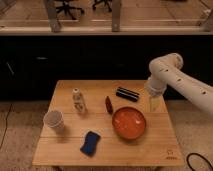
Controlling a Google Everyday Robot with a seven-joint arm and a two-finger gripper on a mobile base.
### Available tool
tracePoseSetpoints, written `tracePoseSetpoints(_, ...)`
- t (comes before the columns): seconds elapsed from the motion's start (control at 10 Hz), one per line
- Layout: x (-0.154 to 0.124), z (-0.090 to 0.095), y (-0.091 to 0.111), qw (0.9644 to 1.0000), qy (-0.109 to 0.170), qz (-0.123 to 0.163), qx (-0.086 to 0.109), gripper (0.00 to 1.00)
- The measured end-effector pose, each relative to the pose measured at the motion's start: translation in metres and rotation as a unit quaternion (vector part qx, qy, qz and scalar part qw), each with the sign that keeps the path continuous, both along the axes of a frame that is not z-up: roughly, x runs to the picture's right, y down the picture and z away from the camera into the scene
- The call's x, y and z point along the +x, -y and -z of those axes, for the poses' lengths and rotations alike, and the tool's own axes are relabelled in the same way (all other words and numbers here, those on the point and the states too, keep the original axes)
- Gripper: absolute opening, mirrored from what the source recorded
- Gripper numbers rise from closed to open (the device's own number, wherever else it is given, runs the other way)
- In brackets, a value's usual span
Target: Move the arm in a circular motion
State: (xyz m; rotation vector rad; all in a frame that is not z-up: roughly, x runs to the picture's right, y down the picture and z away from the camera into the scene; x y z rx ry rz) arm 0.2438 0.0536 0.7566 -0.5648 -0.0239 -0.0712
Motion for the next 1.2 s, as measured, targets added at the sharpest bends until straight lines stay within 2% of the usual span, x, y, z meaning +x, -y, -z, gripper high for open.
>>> tracePoseSetpoints(0.2,0.003,0.012,-0.013,1.0,-0.001,0.008,0.001,0.8)
tracePoseSetpoints(0.8,-0.008,0.025,-0.027,0.9998,0.005,0.021,0.006,0.8)
tracePoseSetpoints(1.2,-0.019,0.026,-0.031,0.9995,0.007,0.028,0.009,0.8)
